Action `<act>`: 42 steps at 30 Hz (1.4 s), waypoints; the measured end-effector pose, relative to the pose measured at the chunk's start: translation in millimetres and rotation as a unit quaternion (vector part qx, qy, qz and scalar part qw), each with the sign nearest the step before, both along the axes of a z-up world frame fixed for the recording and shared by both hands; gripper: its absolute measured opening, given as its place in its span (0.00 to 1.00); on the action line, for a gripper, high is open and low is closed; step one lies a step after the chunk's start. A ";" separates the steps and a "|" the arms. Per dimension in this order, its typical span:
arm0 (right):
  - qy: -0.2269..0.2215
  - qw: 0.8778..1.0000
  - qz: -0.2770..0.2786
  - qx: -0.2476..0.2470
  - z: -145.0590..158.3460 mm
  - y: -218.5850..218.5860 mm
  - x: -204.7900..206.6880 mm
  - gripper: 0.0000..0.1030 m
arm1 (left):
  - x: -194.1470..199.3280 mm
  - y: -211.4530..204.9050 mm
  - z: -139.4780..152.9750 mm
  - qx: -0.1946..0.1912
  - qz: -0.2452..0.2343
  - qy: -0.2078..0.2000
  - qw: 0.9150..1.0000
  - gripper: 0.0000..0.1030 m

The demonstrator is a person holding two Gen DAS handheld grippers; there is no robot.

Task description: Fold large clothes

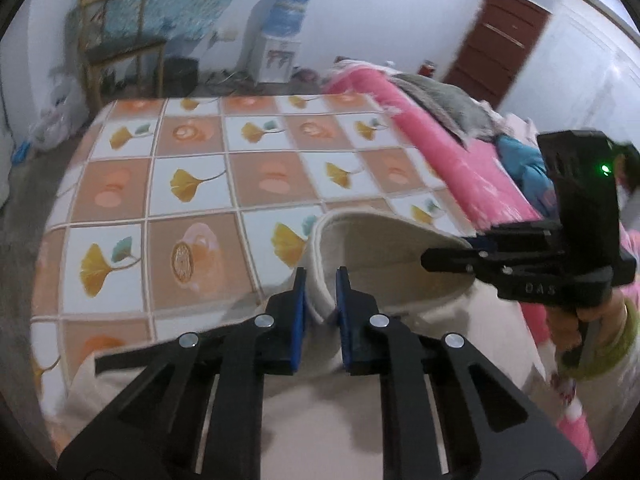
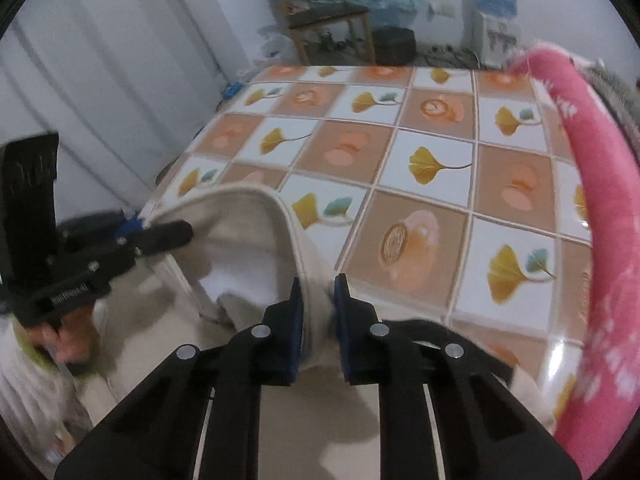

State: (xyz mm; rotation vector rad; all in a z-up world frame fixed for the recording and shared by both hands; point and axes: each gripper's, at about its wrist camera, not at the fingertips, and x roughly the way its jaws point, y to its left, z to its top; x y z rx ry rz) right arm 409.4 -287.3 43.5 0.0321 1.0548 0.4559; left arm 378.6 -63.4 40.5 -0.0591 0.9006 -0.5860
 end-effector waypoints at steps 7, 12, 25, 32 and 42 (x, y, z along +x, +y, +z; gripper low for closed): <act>0.000 0.996 0.053 -0.065 -22.2 4.6 -83.4 0.24 | -75.6 10.4 -13.0 0.043 -0.036 0.006 0.998 0.18; 0.026 0.992 0.065 -0.105 -39.5 -2.3 -119.0 0.37 | -97.7 32.4 -45.0 0.093 -0.016 0.035 0.995 0.35; -0.019 0.997 0.058 -0.052 -9.4 40.2 -81.1 0.34 | -80.5 15.1 -6.1 0.020 0.004 -0.034 0.999 0.28; -0.006 0.994 0.067 -0.087 -54.4 44.2 -80.9 0.31 | -73.8 3.1 -65.5 0.118 0.005 0.012 0.993 0.21; 0.024 0.999 0.026 -0.036 -60.2 -0.6 -91.9 0.28 | -85.9 17.1 -67.6 0.114 0.006 0.031 0.993 0.21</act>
